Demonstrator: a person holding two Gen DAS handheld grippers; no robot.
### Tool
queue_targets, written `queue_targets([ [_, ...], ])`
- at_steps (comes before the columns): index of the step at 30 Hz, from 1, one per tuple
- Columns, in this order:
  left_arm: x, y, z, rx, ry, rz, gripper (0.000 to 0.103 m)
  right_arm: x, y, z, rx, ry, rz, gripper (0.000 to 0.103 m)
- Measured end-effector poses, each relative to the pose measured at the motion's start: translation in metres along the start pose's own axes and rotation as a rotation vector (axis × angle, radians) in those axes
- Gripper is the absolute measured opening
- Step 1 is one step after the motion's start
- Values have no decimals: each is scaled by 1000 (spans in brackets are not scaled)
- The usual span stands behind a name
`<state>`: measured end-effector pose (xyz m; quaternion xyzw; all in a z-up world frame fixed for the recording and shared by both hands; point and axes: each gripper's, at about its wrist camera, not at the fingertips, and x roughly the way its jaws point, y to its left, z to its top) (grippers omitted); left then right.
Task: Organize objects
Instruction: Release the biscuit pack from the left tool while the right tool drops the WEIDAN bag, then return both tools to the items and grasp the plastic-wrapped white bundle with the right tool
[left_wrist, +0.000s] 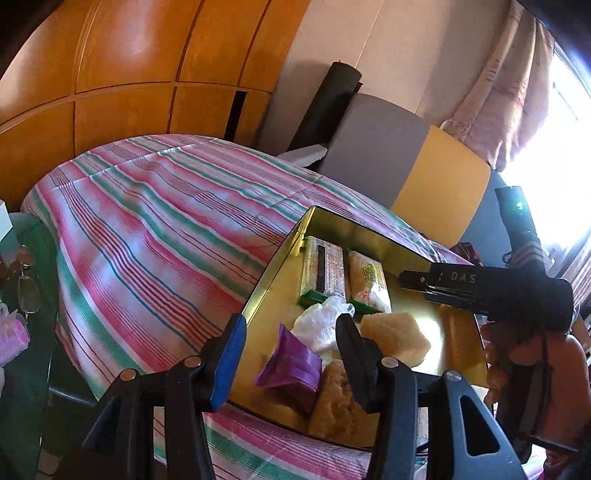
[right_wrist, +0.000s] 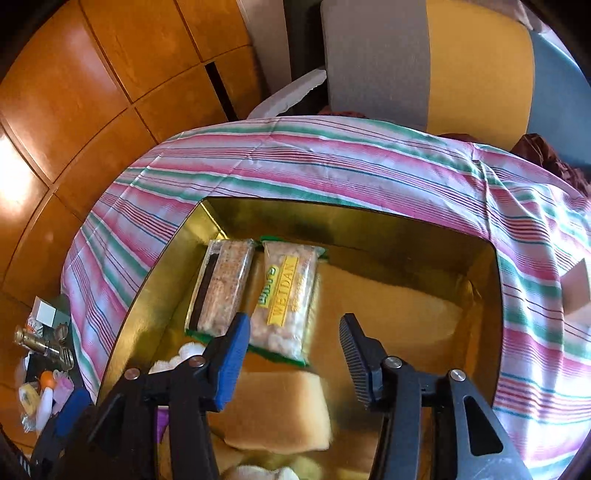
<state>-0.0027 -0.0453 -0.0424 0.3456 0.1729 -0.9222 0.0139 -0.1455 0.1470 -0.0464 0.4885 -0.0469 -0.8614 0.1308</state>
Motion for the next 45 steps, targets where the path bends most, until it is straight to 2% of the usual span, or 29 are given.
queue_targets([
  [5,-2,-5,-2,10,1,-10,51,-12,5,-9,-33,-11,-59,52],
  [14,-8,-19,-6,51,-10,-29,51,-44,6,-24,-95,-66,-105,54],
  [22,-13,-38,-15,111,-11,-60,51,-77,-10,-38,-123,-123,-172,58],
  [30,-25,-55,-23,171,-30,-87,51,-105,-44,-56,-104,-145,-219,61],
  [37,-29,-73,-33,206,-3,-115,51,-120,-84,-74,-85,-135,-274,62],
  [45,-29,-110,-50,287,57,-175,51,-130,-152,-104,28,-92,-308,65],
])
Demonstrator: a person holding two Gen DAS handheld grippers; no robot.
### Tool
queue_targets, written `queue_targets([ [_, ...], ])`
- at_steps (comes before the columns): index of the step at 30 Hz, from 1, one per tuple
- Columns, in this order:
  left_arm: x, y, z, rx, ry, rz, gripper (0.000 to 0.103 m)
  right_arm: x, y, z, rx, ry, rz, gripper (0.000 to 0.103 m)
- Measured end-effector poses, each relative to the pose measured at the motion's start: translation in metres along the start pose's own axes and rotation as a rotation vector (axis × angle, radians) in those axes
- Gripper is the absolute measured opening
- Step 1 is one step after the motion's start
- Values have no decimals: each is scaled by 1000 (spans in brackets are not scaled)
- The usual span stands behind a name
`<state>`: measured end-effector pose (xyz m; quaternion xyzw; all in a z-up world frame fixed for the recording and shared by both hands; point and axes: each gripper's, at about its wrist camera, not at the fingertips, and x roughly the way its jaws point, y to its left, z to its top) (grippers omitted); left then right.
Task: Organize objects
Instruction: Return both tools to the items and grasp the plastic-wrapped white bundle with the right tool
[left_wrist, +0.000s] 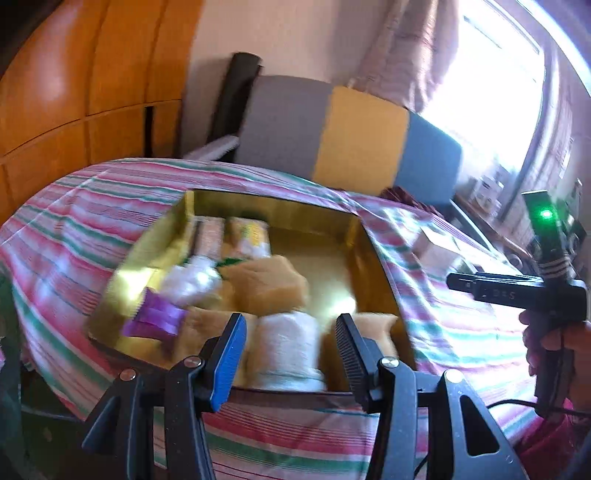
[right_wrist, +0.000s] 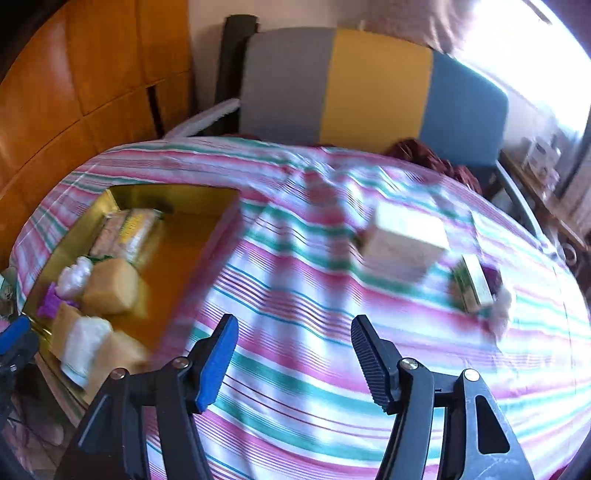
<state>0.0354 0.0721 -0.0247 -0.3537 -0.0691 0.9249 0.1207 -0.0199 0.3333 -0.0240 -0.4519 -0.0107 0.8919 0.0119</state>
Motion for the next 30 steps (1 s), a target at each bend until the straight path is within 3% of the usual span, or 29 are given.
queue_targets([
  [10,10,-80,2,188,56,-155,51,25,-130,-46,183,123,-96,65],
  [18,27,-128,5,254,120,-195,51,35,-252,-28,379,14,-147,65],
  [23,36,-154,3,286,138,-203,51,59,-279,-15,387,14,-126,60],
  [30,48,-185,-5,356,174,-207,51,85,-277,-17,369,-3,-69,52],
])
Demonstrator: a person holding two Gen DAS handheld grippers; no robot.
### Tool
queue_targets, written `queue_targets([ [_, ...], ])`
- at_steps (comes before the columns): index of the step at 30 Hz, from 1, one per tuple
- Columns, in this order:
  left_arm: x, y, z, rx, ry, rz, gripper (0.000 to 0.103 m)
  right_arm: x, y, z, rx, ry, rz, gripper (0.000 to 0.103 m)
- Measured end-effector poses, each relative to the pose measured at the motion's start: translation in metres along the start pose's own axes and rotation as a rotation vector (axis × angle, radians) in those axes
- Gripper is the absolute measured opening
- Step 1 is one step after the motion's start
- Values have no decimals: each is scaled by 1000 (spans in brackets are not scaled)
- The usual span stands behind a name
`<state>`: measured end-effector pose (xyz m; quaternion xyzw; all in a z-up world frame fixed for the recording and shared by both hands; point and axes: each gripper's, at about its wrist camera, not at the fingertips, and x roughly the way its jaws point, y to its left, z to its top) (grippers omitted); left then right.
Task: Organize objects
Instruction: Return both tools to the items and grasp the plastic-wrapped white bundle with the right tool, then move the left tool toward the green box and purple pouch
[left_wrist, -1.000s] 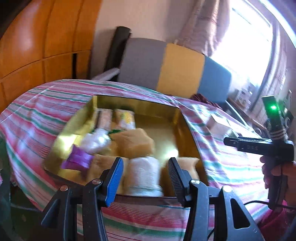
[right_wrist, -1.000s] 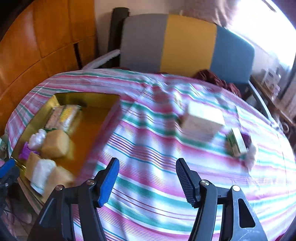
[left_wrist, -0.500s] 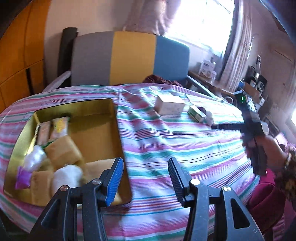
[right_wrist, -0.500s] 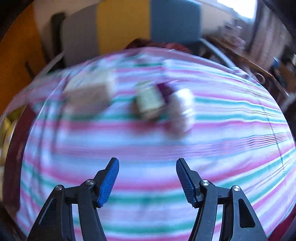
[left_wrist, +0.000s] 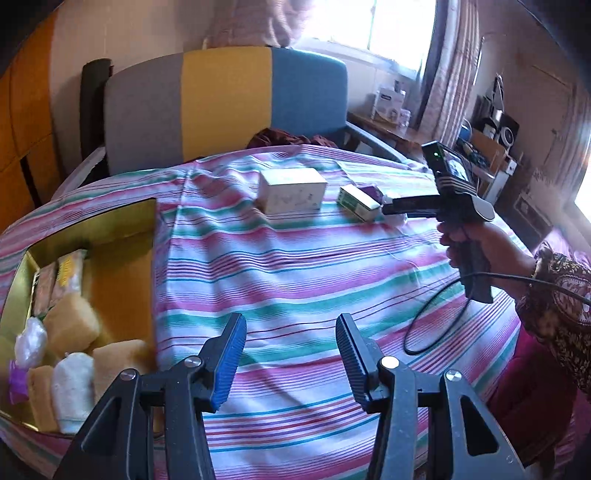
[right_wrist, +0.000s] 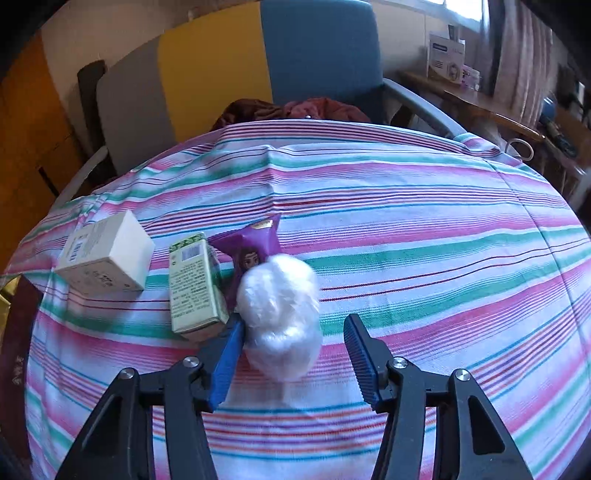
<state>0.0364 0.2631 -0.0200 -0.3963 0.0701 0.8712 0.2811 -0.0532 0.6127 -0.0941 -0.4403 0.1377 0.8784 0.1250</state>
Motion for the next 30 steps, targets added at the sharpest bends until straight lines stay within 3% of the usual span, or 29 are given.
queue_targets([
  [2,5,-5,2,3,8,-9,51,4,-5,-1,28,16,26,47],
  [3,8,-7,5,0,11,-16,51,4,-7,0,30,15,31,39],
  [8,24,-25,22,6,13,-34,51,-8,-16,6,98,37,70,38],
  [15,73,-55,58,11,71,-84,51,-21,-28,7,50,75,-60,38],
  [22,136,-87,100,32,142,-56,51,-25,-41,15,12,81,-141,38],
  [27,172,-99,130,-56,158,-66,51,-23,-51,18,47,96,-124,38],
  [30,192,-102,144,-140,158,-87,60,-22,-55,19,69,97,-115,38],
])
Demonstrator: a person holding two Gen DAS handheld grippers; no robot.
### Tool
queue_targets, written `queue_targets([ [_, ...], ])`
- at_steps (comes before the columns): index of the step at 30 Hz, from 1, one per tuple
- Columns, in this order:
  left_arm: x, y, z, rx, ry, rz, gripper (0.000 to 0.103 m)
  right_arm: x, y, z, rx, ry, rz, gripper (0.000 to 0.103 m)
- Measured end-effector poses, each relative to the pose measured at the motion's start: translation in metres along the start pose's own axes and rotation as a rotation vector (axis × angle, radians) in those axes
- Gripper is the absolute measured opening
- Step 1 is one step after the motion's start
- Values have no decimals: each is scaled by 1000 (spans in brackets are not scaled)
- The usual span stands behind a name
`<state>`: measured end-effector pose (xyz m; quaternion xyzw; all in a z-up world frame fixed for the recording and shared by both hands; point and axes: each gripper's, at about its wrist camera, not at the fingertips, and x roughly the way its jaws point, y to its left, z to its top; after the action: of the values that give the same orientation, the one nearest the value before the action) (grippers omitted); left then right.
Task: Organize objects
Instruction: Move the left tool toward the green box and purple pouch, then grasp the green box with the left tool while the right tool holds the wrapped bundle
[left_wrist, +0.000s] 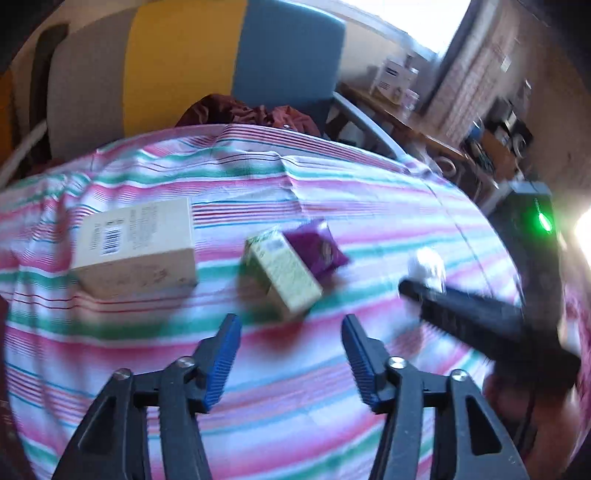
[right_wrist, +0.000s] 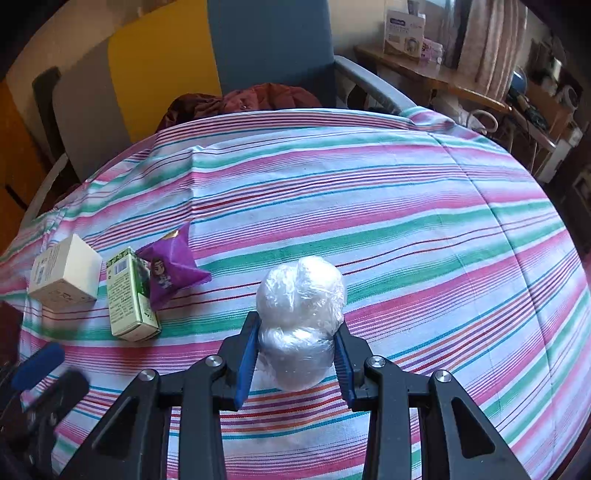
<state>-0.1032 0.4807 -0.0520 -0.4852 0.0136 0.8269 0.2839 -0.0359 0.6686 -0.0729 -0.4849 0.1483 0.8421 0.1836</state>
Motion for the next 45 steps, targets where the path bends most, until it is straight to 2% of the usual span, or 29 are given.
queue_targets([
  [5,36,-11,21,-6,44,32,60,-1,-1,1,0,-8,-12,38],
  [9,52,-8,23,18,44,97,60,-1,-3,3,14,-9,2,38],
  [12,59,-3,19,20,27,96,59,-3,-1,4,11,-16,7,38],
  [14,60,1,15,11,15,89,50,-4,1,4,5,-18,11,38],
  [21,57,4,2,87,-78,127,30,-6,2,5,5,-28,18,38],
  [28,52,6,-6,124,-113,110,30,-6,5,5,-5,-30,17,38],
  [34,37,11,-26,130,-127,104,30,-5,6,5,-13,-30,15,38],
  [45,-10,33,-70,106,-198,77,29,-7,20,1,-75,-44,-5,38],
])
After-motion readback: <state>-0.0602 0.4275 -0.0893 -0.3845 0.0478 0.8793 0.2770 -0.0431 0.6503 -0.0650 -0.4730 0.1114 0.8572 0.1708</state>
